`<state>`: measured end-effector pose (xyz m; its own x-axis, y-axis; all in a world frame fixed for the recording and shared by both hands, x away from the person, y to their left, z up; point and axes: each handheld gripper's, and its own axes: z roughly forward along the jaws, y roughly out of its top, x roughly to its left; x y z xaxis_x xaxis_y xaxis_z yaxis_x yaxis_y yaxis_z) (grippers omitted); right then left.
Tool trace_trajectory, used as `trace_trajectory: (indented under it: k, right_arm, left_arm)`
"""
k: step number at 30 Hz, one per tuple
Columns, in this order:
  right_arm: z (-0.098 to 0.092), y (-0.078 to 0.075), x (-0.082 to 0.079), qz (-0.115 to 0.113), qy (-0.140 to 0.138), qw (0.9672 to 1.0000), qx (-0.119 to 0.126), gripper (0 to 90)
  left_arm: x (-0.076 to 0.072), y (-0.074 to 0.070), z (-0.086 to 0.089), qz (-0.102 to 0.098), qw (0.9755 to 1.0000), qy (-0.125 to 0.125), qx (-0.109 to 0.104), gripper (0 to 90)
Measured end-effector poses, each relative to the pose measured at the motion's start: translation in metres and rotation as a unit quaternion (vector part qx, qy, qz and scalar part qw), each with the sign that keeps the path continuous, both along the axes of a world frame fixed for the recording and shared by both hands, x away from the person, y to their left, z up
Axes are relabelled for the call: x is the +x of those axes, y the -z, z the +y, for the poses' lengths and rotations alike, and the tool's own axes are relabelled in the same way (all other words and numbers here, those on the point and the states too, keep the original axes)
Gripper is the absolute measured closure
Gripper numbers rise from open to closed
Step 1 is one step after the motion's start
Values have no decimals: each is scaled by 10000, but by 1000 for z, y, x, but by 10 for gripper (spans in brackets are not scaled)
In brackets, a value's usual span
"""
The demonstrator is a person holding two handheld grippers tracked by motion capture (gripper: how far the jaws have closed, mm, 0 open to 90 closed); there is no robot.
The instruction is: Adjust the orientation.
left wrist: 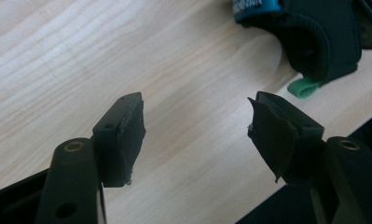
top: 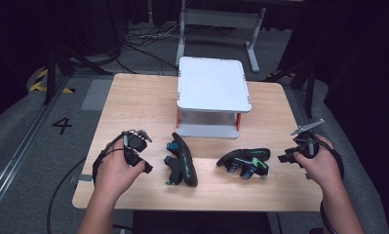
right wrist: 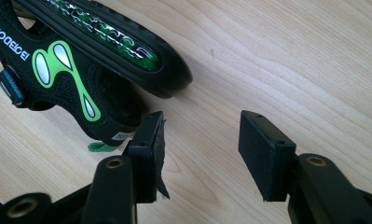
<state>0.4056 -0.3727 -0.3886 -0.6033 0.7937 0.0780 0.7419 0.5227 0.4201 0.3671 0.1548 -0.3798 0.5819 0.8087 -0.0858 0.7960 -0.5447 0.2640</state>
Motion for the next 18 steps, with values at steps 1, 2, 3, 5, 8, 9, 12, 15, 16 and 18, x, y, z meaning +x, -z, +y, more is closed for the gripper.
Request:
trace_trajectory:
  k: [1, 2, 3, 5, 8, 9, 12, 15, 16, 18]
  right_arm:
    - [0, 0, 0, -1, 18, 10000, -2, 514]
    - [-1, 0, 0, -10, 6, 10000, -1, 511]
    - [-1, 0, 0, -3, 22, 10000, 11, 508]
    - [-1, 0, 1, -28, 10, 10000, 15, 506]
    - [0, 0, 1, -26, 11, 10000, 38, 499]
    - [0, 0, 1, -26, 11, 10000, 49, 498]
    - [0, 1, 1, -33, 5, 10000, 32, 494]
    - [1, 1, 1, -69, -23, 10000, 39, 493]
    - [1, 1, 1, -74, -31, 10000, 40, 492]
    - [2, 1, 1, -61, -46, 10000, 38, 492]
  left_arm:
    - [0, 0, 2, -64, 10000, -49, -8, 352]
    - [0, -1, 3, -79, 10000, -50, -1, 352]
    - [0, -1, 3, -79, 10000, -50, -1, 352]
    - [0, -1, 2, -91, 10000, -26, 13, 352]
    - [-2, -3, -1, -114, 9999, -7, -68, 352]
    - [-2, -4, -2, -136, 9999, 47, -78, 352]
    - [-3, -5, -5, -152, 9998, 132, -40, 352]
    - [-5, -5, -10, -133, 9997, 177, -86, 349]
    - [-6, -6, -13, -118, 9994, 315, -90, 349]
    - [-9, -5, -21, -37, 9973, 720, -113, 341]
